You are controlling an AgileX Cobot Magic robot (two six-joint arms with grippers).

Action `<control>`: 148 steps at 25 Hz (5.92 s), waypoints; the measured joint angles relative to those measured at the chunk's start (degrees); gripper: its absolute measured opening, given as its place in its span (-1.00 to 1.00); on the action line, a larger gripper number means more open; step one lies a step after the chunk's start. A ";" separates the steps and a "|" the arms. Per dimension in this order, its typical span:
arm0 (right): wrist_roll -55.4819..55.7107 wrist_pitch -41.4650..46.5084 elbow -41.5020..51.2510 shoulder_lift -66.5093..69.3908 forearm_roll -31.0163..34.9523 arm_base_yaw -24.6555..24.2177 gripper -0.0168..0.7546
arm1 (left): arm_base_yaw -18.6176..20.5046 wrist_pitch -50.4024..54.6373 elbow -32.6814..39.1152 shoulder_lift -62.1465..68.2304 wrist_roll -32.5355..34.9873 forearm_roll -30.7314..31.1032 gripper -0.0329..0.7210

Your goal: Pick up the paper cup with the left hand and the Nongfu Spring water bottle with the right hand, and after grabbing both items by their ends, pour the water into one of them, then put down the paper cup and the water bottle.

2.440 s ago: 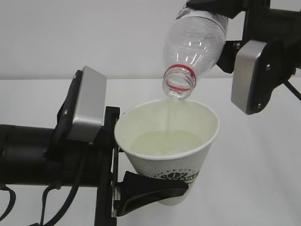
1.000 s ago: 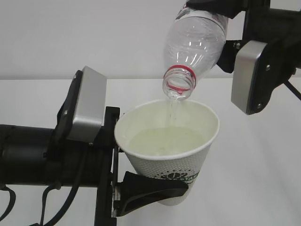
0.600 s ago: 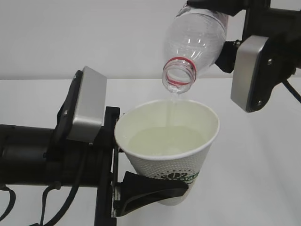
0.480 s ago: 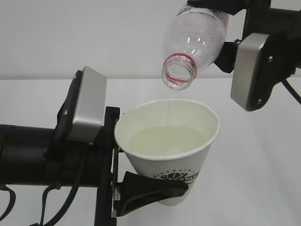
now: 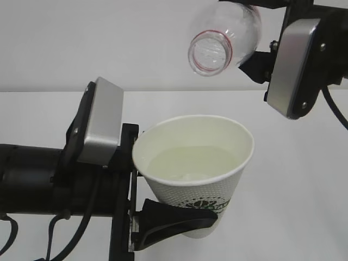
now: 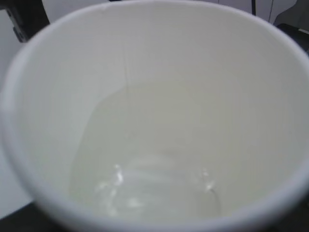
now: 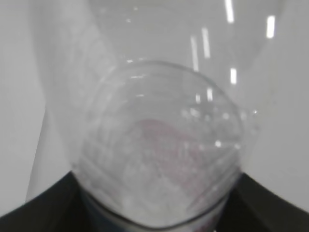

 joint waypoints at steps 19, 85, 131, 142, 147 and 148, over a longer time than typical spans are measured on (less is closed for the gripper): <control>12.90 -0.13 0.00 0.00 0.00 0.00 0.26 | 0.00 0.00 0.00 0.00 0.00 0.67 0.39; 43.61 14.73 0.00 1.25 17.83 0.00 0.25 | 0.00 0.00 0.00 0.00 0.00 0.67 0.39; 35.78 12.32 13.86 1.38 47.80 -14.08 0.25 | 0.00 0.81 0.00 0.00 0.00 0.57 0.39; 32.12 8.26 17.39 3.61 55.41 -14.08 0.25 | 0.00 1.66 0.00 0.00 0.00 -1.81 0.39; 32.12 8.01 17.49 4.39 55.54 -14.08 0.25 | 0.00 3.90 0.00 0.00 0.00 -4.30 0.39; 32.12 7.92 17.49 4.44 55.54 -14.08 0.25 | 0.00 4.44 0.00 0.00 0.00 -5.20 0.39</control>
